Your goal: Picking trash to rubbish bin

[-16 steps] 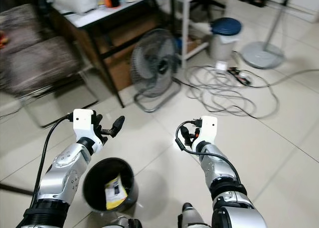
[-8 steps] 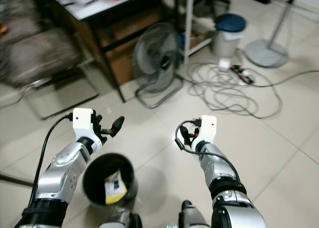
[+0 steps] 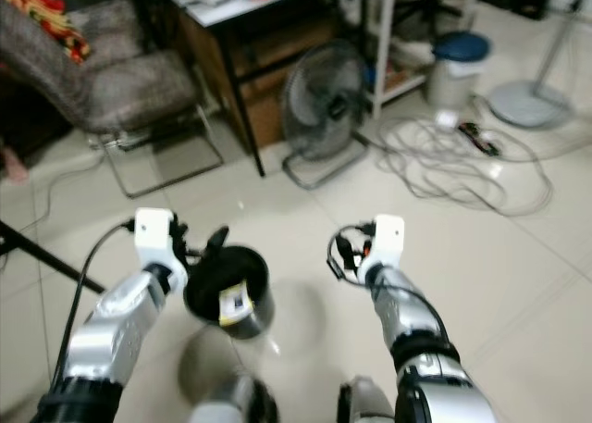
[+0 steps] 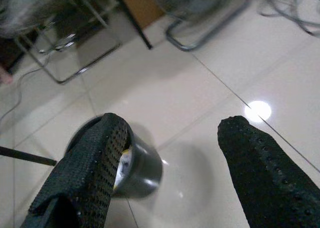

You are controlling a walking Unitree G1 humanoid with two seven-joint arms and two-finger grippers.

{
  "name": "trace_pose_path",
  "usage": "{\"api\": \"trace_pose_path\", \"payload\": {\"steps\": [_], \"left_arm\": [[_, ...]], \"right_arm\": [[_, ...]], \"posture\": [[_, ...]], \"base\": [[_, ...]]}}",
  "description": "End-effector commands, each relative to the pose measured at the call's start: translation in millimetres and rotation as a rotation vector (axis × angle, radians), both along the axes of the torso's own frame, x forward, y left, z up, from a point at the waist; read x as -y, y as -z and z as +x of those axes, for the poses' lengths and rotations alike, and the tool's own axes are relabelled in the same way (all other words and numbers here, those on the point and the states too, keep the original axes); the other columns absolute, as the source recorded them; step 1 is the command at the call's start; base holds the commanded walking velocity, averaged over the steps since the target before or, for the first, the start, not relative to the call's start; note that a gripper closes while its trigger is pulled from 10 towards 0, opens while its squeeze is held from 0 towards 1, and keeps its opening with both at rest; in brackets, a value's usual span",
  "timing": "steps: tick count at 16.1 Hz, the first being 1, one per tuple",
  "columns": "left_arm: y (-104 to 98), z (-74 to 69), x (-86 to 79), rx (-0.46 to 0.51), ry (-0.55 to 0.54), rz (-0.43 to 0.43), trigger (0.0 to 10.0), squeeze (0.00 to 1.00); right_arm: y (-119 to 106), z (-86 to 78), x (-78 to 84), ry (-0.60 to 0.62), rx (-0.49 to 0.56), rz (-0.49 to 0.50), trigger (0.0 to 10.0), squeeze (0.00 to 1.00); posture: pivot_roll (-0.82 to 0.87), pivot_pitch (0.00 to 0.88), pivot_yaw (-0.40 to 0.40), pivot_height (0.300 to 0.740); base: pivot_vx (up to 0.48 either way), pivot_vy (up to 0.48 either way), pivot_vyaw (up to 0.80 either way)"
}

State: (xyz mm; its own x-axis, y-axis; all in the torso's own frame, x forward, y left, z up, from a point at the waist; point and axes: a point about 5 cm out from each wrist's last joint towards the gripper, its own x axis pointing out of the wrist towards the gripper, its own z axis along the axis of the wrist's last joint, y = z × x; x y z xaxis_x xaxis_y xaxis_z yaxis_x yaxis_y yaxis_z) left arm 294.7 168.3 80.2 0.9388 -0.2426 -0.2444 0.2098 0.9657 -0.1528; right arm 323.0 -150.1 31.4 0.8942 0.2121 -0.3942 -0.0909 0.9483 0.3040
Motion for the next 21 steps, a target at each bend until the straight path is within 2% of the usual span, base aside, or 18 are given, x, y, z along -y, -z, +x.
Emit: {"api": "trace_pose_path", "payload": {"steps": [1, 3, 12, 14, 17, 19, 21], "left_arm": [[-6, 2.4, -4.2, 0.026, 0.006, 0.022, 10.0, 0.0], [-11, 2.8, -2.1, 0.044, 0.03, 0.019, 10.0, 0.0], [-11, 1.3, 0.0, 0.054, 0.032, 0.006, 10.0, 0.0], [-19, 2.0, 5.1, 0.08, 0.053, -0.033, 10.0, 0.0], [-26, 3.9, 7.5, 0.104, 0.06, -0.033, 10.0, 0.0], [-56, 4.7, 7.4, 0.247, 0.037, 0.003, 10.0, 0.0], [-61, 4.6, 4.4, 0.318, -0.016, 0.032, 10.0, 0.0]], "right_arm": [[4, -2.6, -4.8, -0.018, -0.017, 0.007, 10.0, 0.0], [3, -2.1, -5.3, -0.016, -0.016, 0.007, 10.0, 0.0], [4, -2.4, -3.8, -0.006, -0.006, -0.012, 10.0, 0.0], [-1, 0.0, 0.5, 0.015, 0.028, -0.029, 10.0, 0.0], [-10, 4.1, 4.7, 0.032, 0.08, -0.056, 10.0, 0.0], [-32, 9.7, 16.0, 0.065, 0.199, -0.115, 10.0, 0.0], [-50, 11.5, 21.1, 0.075, 0.277, -0.143, 10.0, 0.0]], "posture": [[-0.08, 0.144, 0.103, 0.74], [-0.07, 0.142, 0.107, 0.74], [-0.08, 0.142, 0.108, 0.74], [-0.08, 0.143, 0.104, 0.74], [-0.08, 0.141, 0.098, 0.74], [-0.08, 0.147, 0.09, 0.74], [-0.08, 0.147, 0.09, 0.74]], "base": [[0.0, 0.0, 0.0], [0.341, 0.0, 0.0], [0.0, 0.0, 0.0], [0.0, 0.0, 0.0], [0.0, 0.0, 0.0], [0.0, 0.0, 0.0], [0.0, 0.0, 0.0]]}}
